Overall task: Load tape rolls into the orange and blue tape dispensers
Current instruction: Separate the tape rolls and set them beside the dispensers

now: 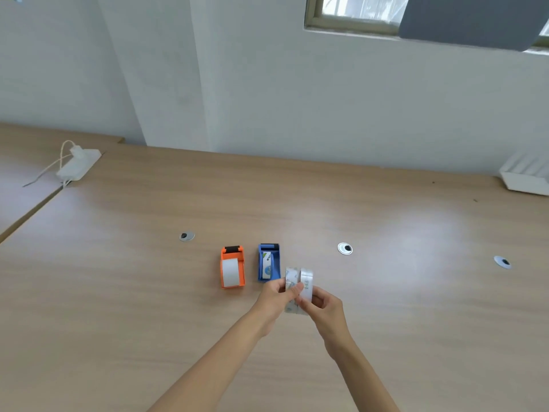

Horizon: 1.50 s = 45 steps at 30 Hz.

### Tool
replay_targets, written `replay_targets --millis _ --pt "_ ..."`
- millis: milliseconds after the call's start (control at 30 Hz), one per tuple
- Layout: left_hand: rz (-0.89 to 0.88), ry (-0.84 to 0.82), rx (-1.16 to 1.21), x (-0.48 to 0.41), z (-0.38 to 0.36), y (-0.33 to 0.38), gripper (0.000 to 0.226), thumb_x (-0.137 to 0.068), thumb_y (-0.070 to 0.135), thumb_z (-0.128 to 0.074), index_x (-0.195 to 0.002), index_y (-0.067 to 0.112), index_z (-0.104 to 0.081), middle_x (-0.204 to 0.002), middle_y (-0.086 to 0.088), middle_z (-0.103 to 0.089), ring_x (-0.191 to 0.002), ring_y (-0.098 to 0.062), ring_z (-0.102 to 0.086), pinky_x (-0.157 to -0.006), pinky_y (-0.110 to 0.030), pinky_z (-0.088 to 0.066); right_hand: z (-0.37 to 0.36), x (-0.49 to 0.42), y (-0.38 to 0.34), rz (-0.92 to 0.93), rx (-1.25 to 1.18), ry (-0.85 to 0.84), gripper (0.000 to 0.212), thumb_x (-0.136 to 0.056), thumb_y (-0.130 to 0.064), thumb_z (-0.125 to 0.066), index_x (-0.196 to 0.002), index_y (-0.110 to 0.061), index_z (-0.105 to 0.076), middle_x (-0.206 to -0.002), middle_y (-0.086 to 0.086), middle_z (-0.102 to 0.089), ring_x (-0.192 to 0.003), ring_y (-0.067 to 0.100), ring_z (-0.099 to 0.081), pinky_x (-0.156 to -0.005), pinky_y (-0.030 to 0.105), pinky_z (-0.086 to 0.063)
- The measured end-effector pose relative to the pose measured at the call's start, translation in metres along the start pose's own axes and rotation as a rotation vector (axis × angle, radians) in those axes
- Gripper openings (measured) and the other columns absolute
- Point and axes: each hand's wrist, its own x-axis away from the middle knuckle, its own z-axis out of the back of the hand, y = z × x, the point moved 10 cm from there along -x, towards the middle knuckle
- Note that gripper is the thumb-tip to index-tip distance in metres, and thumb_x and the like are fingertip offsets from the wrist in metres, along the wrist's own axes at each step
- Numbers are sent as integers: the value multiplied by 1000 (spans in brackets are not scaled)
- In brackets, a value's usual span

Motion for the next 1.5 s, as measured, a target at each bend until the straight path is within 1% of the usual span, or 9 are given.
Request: replay_targets --millis 300,433,567,800,867,967,1200,1333,1500 --pt "61 -88 0 -53 5 -2 13 -96 19 -55 -103 14 -65 -93 2 -71 -85 -7 -67 -67 -12 -50 6 -45 2 6 172 140 20 -81 2 -67 -85 -17 -74 -80 -3 -77 -78 10 -72 -67 15 -53" --pt "-8 -10 -321 -93 -3 9 10 -95 21 -52 -99 16 -61 -93 1 -70 -77 -12 -65 -74 -24 -48 64 -85 1 56 487 302 23 -80 -7 -69 -61 -10 -56 -49 -9 -44 -48 9 -37 -51 24 -32" --pt "-108 39 -926 -144 -26 9 20 -90 22 -56 -74 16 -46 -70 2 -51 -73 -24 -53 -59 -32 -36 116 -131 17 121 880 361 38 -85 -15 -67 -61 -14 -36 -51 -6 -23 -51 14 -19 -48 29 -19" --pt "-134 -52 -1290 -220 -54 -43 21 -89 3 -48 -108 5 -58 -120 -9 -54 -110 -25 -50 -87 -33 -41 139 -196 107 19 1387 135 29 -58 -4 -83 -63 -12 -55 -69 -5 -43 -56 22 -48 -46 26 -28" --pt "-110 -56 -1348 -239 -54 -58 35 -71 6 -72 -105 9 -65 -106 -6 -62 -98 -22 -59 -80 -28 -47 137 -209 124 38 1471 98 43 -42 -2 -87 -54 -16 -48 -62 -6 -41 -53 18 -42 -45 24 -25" --pt "-136 -46 -1406 -261 -55 -67 57 -6 15 -90 -59 18 -68 -59 5 -59 -51 -12 -58 -41 -19 -40 137 -225 134 76 1472 101 59 -42 3 -84 -58 -22 -33 -60 -7 -32 -57 15 -31 -47 25 -24" --pt "-254 -176 -1493 -264 -73 -85 67 0 36 -91 -58 20 -63 -55 6 -57 -48 -11 -56 -43 -16 -41 145 -236 148 90 1376 44 46 -50 -8 -90 -71 -14 -48 -68 -3 -50 -61 20 -47 -57 26 -32" --pt "-479 -70 -1477 -225 -80 -45 52 -38 43 -91 -79 21 -69 -71 6 -62 -63 -12 -61 -53 -20 -49 138 -224 117 155 1311 137 37 -66 -20 -84 -86 -16 -53 -82 -2 -57 -74 23 -55 -65 27 -44" --pt "-793 199 -1299 -165 -38 48 17 -80 26 -51 -96 22 -57 -92 7 -62 -88 -14 -58 -78 -28 -37 80 -190 63 278 1081 278 18 -91 -32 -49 -96 -16 -57 -91 -4 -57 -87 18 -51 -78 25 -37"
